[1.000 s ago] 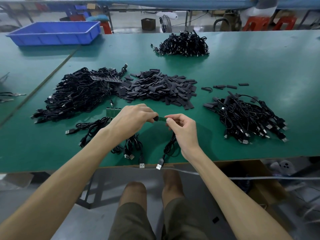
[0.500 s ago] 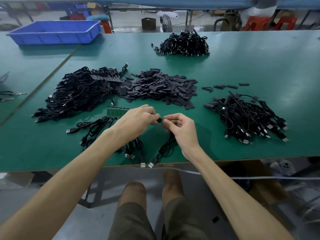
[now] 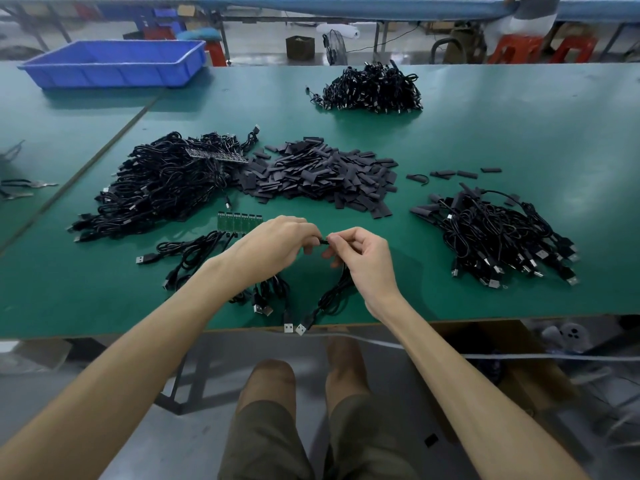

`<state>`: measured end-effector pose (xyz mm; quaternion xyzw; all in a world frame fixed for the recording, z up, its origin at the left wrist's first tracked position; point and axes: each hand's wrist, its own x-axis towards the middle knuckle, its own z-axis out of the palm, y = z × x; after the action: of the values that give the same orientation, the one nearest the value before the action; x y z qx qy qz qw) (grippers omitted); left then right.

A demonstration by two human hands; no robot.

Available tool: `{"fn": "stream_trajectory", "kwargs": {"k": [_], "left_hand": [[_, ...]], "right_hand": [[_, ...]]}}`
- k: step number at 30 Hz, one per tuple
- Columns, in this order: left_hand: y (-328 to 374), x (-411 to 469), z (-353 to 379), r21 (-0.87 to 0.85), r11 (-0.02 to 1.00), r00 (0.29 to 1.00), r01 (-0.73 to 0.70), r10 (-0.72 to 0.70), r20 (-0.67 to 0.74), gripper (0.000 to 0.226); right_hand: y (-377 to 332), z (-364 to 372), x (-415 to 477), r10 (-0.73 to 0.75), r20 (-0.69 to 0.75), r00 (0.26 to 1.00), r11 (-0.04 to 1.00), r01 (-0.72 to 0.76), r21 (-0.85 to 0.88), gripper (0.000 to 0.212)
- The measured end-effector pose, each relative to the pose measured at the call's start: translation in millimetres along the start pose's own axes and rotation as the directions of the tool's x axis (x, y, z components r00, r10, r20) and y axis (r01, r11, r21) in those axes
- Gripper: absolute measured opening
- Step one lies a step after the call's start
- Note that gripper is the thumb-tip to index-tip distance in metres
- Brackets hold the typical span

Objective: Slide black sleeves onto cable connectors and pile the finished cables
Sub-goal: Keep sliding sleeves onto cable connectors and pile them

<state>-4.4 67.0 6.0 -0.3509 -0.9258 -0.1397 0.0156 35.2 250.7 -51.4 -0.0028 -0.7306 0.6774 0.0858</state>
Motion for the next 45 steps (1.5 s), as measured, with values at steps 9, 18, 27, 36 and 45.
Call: {"fn": "stream_trajectory", "kwargs": {"k": [9,18,27,36,45], "left_hand": [[-7.2,11.5,8.4,-0.210,0.962,0.983,0.177,-0.182,-0.006,0.017],[-2.9,-3.0,-6.7,0.197,0.963,0.959,-0.186,0.221,-0.177,0.028],[1.2,-9.0,-7.5,0.244,0.943,0.956,-0.228,0.264,-0.127,0.028],[2.9,-12.6,-0.9,0.221,0.954,0.968,-0.204,0.229,-0.098,0.031],[7.0,-12.5,-7.8,0.297,0.919,0.948,-0.259,0.300,-0.102,0.036]], "right_hand": [[-3.2,0.0,-1.1,0.008,0.014,1.000,1.000,-0.008,0.009,0.009],[-1.6,1.9,1.2,0.020,-0.023,1.000,1.000,-0.020,-0.011,0.016],[-1.4,2.5,0.7,0.026,-0.007,1.000,0.999,-0.026,-0.018,0.005],[-1.8,3.2,0.0,-0.007,-0.019,1.000,0.993,0.005,-0.119,0.009],[-0.6,2.4,-0.7,-0.016,0.040,0.999,0.988,0.022,-0.154,0.017]]}}
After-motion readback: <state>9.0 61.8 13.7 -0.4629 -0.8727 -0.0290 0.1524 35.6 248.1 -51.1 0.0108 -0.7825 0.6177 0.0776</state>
